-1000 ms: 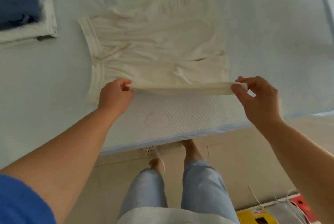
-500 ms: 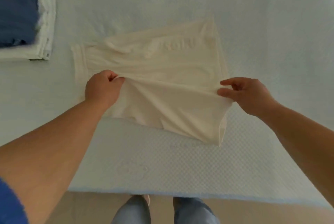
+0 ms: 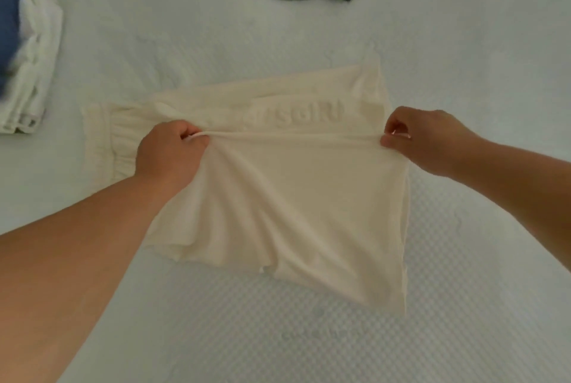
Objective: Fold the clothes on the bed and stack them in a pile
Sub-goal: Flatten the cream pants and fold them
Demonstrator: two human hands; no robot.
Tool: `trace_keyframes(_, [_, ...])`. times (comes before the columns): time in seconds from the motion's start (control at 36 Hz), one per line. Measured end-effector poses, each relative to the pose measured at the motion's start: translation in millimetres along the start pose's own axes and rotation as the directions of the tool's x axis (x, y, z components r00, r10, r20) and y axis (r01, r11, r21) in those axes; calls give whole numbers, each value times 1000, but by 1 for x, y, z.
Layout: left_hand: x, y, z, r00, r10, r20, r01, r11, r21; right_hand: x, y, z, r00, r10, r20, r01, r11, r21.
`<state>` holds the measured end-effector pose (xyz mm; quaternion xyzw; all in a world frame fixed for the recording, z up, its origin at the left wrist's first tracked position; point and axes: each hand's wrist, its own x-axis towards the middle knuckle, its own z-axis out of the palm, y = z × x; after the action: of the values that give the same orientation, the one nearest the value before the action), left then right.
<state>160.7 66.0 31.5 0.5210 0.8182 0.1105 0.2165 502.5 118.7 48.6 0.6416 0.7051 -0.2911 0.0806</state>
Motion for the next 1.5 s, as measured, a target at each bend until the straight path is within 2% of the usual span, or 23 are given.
trace_keyframes(0.17, [25, -9, 12, 998, 25, -51, -25, 1000, 5, 36, -11, -5, 986, 39, -164, -28, 997, 68])
trace_keyframes(0.22, [34, -9, 14, 991, 109, -82, -103, 991, 81, 49, -16, 0, 975, 56, -216, -40, 996, 75])
trace_keyframes(0.28, [41, -9, 17, 960, 257, -111, -235, 956, 177, 60, -20, 8, 966, 12, -258, -2, 999, 39])
trace_keyframes(0.33, [44, -11, 23, 932, 354, -78, -327, 915, 237, 66, -24, 20, 971, -39, -237, 38, 999, -7])
trace_keyframes(0.42, [39, -20, 31, 918, 396, 28, -389, 881, 269, 63, -23, 41, 982, -107, -157, 87, 988, -125])
trace_keyframes(0.53, [18, -35, 27, 900, 435, 33, -428, 868, 253, 36, -18, 58, 941, -156, -299, 104, 977, -185])
trace_keyframes(0.64, [4, -41, 22, 877, 470, 97, -480, 851, 215, 15, -9, 66, 966, -152, -211, 115, 977, -180])
trace_keyframes(0.72, [4, -38, 18, 888, 448, 106, -460, 861, 218, 8, -7, 68, 969, -111, -219, 83, 987, -136])
trace_keyframes(0.86, [24, -19, 17, 950, 286, 123, -307, 929, 207, 8, -8, 72, 960, -139, -241, 114, 987, -115])
trace_keyframes(0.94, [33, -9, 14, 974, 204, 97, -217, 964, 150, 5, -11, 64, 930, -149, -335, 152, 988, -18])
trace_keyframes(1.0, [35, -9, 12, 976, 196, 99, -209, 967, 148, -1, -13, 53, 895, -168, -413, 192, 981, 18])
trace_keyframes(1.08, [34, -13, 10, 968, 234, 93, -247, 956, 161, -10, -18, 36, 806, -289, -516, 311, 949, -47])
trace_keyframes(1.14, [32, -14, 8, 964, 254, 78, -263, 954, 142, -14, -22, 23, 817, -284, -503, 337, 941, 17])
trace_keyframes(1.19, [34, -16, 7, 965, 257, 46, -261, 960, 105, -10, -28, 12, 872, -167, -461, 271, 947, 171])
trace_keyframes(1.28, [39, -16, 8, 967, 256, 8, -256, 963, 87, 17, -30, 6, 913, 76, -401, 71, 938, 340])
trace_keyframes(1.39, [51, -11, 11, 966, 257, 0, -254, 957, 138, 57, -28, 9, 938, 188, -290, -102, 952, 287])
trace_keyframes(1.5, [67, -5, 13, 958, 262, 112, -285, 905, 316, 73, -23, 23, 969, 124, -215, -114, 992, 60])
